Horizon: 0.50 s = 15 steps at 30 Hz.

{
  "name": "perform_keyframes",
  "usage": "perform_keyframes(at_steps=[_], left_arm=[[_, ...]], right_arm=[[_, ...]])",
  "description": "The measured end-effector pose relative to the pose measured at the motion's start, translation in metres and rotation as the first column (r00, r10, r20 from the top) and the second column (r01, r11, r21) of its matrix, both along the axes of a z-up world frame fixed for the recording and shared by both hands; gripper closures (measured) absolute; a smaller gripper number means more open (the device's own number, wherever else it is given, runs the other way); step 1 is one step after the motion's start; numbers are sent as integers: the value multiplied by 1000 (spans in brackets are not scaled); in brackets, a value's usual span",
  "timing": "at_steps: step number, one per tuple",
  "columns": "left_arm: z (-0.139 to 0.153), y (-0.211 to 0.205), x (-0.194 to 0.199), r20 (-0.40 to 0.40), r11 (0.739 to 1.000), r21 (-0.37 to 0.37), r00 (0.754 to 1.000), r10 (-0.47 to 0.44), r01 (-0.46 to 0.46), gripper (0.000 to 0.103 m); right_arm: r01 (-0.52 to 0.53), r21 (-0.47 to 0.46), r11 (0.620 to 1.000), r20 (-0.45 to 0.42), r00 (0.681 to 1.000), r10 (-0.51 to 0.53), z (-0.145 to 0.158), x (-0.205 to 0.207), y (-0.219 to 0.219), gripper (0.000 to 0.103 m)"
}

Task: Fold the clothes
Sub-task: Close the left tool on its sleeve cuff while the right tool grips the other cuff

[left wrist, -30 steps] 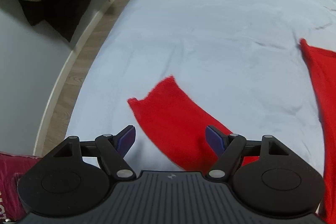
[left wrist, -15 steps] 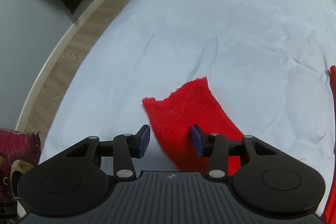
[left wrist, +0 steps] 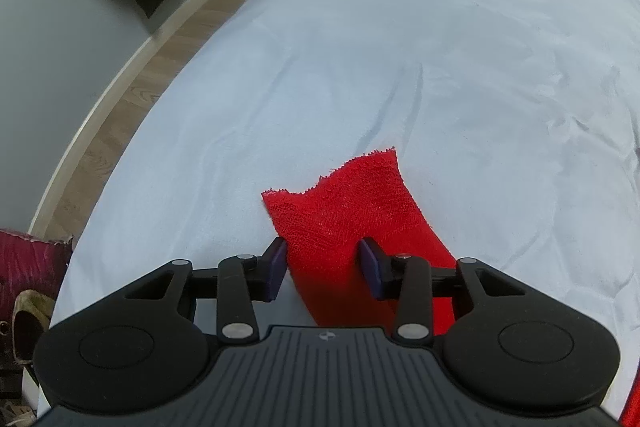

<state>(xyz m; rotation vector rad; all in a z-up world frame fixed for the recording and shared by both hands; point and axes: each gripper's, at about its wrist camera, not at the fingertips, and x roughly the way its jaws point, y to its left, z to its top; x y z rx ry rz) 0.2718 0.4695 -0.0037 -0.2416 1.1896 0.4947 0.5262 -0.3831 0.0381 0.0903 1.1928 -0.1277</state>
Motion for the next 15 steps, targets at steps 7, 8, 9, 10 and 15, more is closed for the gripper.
perform_keyframes(at_steps=[7,8,9,10,15], left_arm=[[3,-11,5,-4,999,49,1000,1,0,78],[5,-13,5,4,999,53,1000,5,-5,82],[6,-14,5,9,999,52,1000,3,-4,91],[8,-15,6,14,999,51,1000,2,-3,97],[26,-28,5,62,999,13,998,-31,31,98]], right_arm=[[6,4,1000,15,1000,-7,-17,-4,-6,84],[7,7,1000,18,1000,-7,-15,-4,-6,92],[4,6,1000,19,1000,-4,-13,-5,-4,93],[-4,1,1000,20,1000,4,-9,-5,-1,93],[-54,3,999,39,998,54,19,-11,19,96]])
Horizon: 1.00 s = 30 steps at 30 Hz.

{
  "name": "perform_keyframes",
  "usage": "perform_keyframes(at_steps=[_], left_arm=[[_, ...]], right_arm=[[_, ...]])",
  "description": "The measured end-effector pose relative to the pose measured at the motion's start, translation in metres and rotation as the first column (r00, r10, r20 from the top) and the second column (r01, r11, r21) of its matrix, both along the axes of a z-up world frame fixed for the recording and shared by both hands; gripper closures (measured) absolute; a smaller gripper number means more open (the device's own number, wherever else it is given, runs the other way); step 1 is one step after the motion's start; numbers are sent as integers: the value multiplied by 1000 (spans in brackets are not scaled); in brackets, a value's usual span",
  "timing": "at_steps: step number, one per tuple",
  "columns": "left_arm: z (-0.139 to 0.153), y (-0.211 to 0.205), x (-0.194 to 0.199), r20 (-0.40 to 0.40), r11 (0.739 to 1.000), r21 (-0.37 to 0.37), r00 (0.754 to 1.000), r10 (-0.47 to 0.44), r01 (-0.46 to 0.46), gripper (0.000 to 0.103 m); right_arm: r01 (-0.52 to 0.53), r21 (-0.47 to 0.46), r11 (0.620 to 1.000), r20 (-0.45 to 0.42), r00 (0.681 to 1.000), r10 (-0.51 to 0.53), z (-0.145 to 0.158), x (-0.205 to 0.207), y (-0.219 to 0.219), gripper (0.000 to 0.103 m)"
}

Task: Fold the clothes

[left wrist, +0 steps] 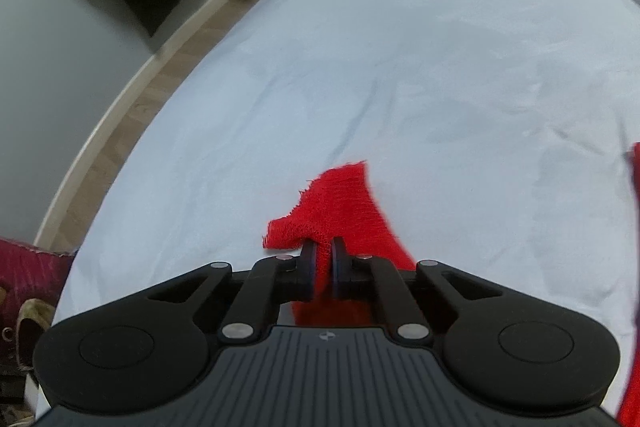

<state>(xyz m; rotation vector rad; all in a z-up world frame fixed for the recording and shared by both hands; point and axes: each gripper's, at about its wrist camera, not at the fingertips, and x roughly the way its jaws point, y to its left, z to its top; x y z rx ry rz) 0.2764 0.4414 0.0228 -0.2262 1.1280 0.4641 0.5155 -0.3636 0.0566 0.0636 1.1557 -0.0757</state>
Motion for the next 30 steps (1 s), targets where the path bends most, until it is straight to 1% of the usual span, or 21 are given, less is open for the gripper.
perform_keyframes(at_steps=[5,9,11,16,19,23,25,27,30], left_arm=[[24,-17,-5,41,998,-35,998,-41,42,98],[44,-31,-8,68,998,-39,996,-56,58,99],[52,-39,-8,67,997,-20,995,-77,78,99],[73,-68,-6,60,986,31,984,-166,164,99],[81,-88,-3,54,977,50,976,-209,207,99],[87,-113,3,69,964,50,962,-264,261,99],[91,-139,12,82,948,42,945,-317,314,99],[89,-157,21,78,939,39,936,-344,342,99],[87,-179,31,71,924,43,922,-381,379,99]], right_arm=[[-67,-7,998,7,998,67,33,-10,35,96],[-119,-2,993,15,993,119,54,-20,66,96],[-160,-7,987,14,987,160,64,-27,86,97],[-262,-19,965,-2,965,262,80,-44,132,97],[-298,-24,954,-16,954,298,86,-53,157,97],[-349,-18,937,-15,937,348,94,-59,189,97],[-370,-2,929,-11,929,369,93,-61,202,97],[-395,5,919,-14,919,395,91,-65,213,97],[-449,9,893,-22,893,449,82,-75,233,97]])
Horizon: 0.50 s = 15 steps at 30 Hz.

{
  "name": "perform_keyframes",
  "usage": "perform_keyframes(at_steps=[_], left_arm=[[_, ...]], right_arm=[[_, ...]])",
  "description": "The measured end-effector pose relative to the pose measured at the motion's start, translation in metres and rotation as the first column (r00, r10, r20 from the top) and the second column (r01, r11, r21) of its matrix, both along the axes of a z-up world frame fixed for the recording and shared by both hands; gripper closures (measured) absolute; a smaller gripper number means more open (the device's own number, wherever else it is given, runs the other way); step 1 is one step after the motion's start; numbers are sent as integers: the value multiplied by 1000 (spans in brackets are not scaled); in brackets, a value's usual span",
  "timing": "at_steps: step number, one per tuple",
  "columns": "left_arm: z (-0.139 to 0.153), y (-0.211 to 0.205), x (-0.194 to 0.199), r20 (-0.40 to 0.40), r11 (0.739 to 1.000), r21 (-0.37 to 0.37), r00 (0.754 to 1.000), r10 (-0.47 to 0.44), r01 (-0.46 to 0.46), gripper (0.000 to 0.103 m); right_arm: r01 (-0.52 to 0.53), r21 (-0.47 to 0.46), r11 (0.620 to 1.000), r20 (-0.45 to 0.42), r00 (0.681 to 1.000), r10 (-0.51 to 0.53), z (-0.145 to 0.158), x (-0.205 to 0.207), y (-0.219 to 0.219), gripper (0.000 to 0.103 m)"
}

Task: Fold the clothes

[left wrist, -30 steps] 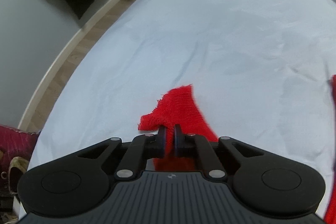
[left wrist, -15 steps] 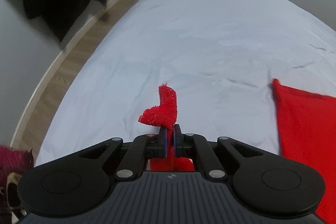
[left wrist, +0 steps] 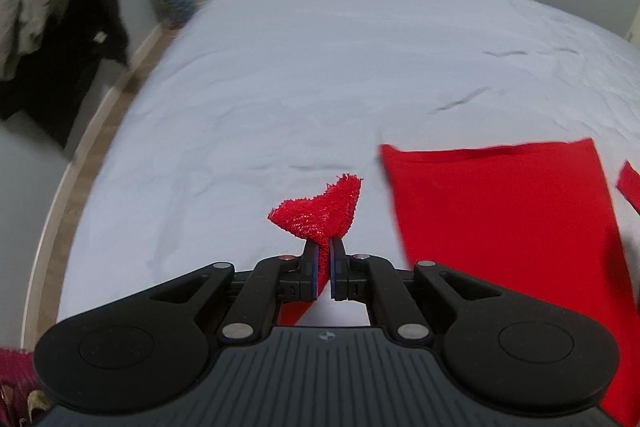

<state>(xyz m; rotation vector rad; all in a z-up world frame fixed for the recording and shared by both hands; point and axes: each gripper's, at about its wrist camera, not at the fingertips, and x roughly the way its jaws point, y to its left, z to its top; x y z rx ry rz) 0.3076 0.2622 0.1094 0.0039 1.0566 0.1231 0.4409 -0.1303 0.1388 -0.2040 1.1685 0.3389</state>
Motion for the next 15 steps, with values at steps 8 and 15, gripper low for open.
perform_keyframes(at_steps=[8,15], left_arm=[[-18,-61,52,7,999,-26,999,-44,44,99],[-56,-89,90,-29,998,-69,1000,-3,1,98]], right_arm=[[-131,-70,989,7,991,132,-41,-28,15,97],[-224,-32,974,-60,973,222,-71,-46,0,94]])
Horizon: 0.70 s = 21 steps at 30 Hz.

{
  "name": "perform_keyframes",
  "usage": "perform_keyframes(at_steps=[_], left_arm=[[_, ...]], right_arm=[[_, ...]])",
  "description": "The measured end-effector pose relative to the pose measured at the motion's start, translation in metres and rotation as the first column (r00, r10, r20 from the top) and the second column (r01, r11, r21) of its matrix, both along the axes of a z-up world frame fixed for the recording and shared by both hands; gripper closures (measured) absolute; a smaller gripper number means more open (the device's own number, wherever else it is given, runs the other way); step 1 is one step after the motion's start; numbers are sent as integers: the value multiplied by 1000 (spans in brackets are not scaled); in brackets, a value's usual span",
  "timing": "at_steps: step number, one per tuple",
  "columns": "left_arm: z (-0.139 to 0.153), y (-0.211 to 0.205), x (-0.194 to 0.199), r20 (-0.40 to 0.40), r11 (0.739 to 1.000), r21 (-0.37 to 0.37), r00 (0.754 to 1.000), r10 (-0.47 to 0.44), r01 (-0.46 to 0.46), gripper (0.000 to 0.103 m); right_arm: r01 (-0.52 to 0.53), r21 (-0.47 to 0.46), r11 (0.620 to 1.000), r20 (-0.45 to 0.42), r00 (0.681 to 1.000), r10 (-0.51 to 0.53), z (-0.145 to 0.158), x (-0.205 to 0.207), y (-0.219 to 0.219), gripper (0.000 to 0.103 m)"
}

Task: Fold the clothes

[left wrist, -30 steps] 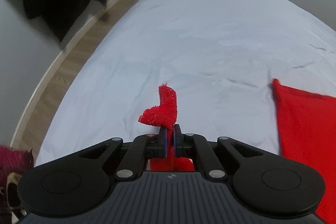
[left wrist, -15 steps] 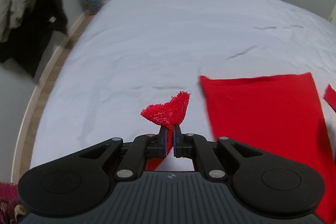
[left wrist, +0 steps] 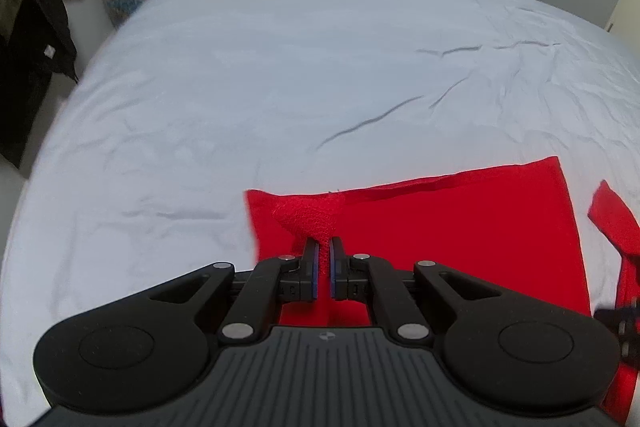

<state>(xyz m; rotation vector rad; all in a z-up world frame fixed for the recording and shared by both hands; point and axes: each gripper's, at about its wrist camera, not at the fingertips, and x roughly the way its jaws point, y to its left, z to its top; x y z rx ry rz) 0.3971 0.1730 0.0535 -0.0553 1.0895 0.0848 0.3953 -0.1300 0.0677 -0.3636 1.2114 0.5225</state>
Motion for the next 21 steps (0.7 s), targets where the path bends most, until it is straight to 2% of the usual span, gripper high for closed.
perform_keyframes(at_steps=[2,5,9,12,14,17,18,21], left_arm=[[-14,-2,5,-26,999,-36,1000,11,-12,98],[-30,-7,5,-47,999,-40,999,-12,10,87],[-19,-2,-13,-22,998,-5,998,-59,59,58],[-9,-2,-34,-13,991,50,992,-128,128,56],[-3,-4,-52,-11,981,83,984,-177,177,56],[5,-2,-92,-29,965,100,970,-241,243,56],[6,1,-116,-38,961,102,966,-256,258,56],[0,10,-172,-82,959,76,960,-267,273,55]], right_arm=[[-17,15,1000,-18,1000,17,-8,-2,-6,92],[-11,16,1000,-46,999,12,-18,1,-12,90],[21,27,999,-48,999,-20,-21,10,-13,89],[4,48,999,-20,1000,-3,-14,13,-2,89],[-94,32,995,32,995,93,-8,9,15,84],[-292,-40,956,114,949,295,-3,-4,45,77],[-354,-66,933,133,924,360,-2,-9,55,76],[-528,-148,837,166,821,547,-3,-25,82,70]])
